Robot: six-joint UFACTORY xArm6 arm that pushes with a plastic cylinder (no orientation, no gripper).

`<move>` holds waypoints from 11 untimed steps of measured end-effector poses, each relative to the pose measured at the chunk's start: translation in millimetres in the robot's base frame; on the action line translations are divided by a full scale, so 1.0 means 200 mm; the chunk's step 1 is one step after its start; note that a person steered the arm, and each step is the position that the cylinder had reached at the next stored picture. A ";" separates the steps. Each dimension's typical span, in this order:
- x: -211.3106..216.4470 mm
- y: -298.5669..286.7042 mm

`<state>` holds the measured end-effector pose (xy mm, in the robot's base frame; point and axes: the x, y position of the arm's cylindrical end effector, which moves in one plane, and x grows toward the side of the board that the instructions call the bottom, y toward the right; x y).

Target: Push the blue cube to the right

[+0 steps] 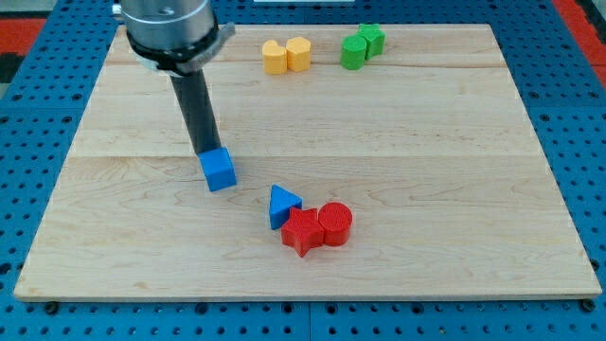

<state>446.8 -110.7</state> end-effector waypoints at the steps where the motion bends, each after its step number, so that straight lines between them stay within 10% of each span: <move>1: 0.01 -0.20; 11: 0.01 0.25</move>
